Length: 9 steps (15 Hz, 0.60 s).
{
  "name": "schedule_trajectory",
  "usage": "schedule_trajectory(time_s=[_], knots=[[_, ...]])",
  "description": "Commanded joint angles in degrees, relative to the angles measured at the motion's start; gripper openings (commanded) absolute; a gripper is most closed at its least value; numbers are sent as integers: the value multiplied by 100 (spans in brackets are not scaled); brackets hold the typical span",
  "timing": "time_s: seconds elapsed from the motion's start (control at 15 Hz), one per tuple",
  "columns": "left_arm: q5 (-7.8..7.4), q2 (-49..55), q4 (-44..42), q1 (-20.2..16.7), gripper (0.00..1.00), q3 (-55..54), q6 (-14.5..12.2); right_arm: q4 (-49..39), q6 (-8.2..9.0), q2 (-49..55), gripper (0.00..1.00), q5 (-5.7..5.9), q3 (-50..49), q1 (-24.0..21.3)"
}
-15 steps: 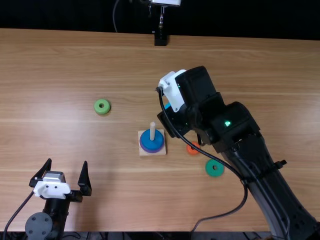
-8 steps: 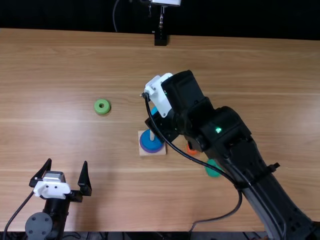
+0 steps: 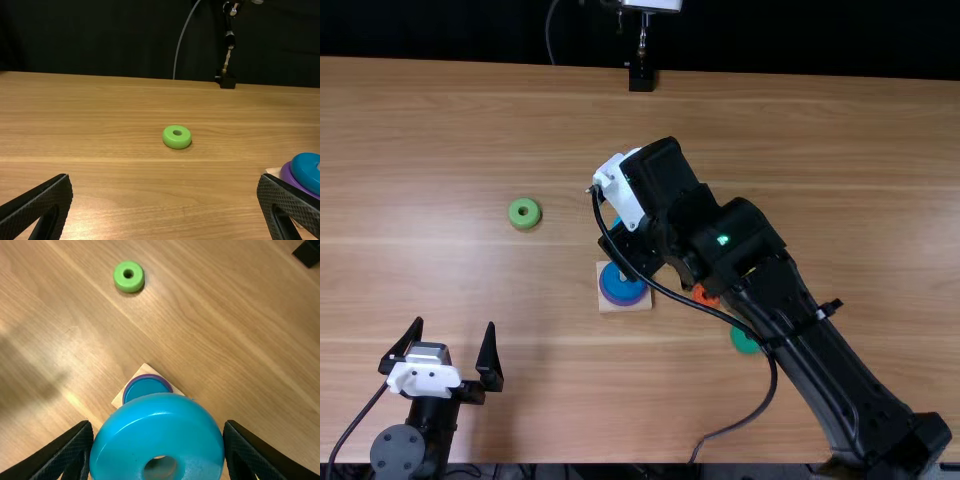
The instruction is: Build the Hanoi tower: stack the rings onto the peg from bottom to top in this color order: purple, dark blue, light blue, dark green, light green, yellow, orange.
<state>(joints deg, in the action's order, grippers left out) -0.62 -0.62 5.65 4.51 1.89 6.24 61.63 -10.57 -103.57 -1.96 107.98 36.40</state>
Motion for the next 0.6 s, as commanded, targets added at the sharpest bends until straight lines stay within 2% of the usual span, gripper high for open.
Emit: schedule_trajectory(time_s=[0.0, 0.13, 0.33, 0.53], knots=[[-12, 62, 26, -3, 100, -189, -23, -29, 13, -32, 0, -36, 126, 60], [-12, 62, 26, -3, 100, -189, -23, -29, 34, -111, 0, -36, 109, 86], [-12, 62, 26, -3, 100, -189, -23, -39, 308, -366, 0, -36, 144, 148], [-12, 62, 26, -3, 100, -189, -23, -39, 319, -401, 0, -36, 118, 157]])
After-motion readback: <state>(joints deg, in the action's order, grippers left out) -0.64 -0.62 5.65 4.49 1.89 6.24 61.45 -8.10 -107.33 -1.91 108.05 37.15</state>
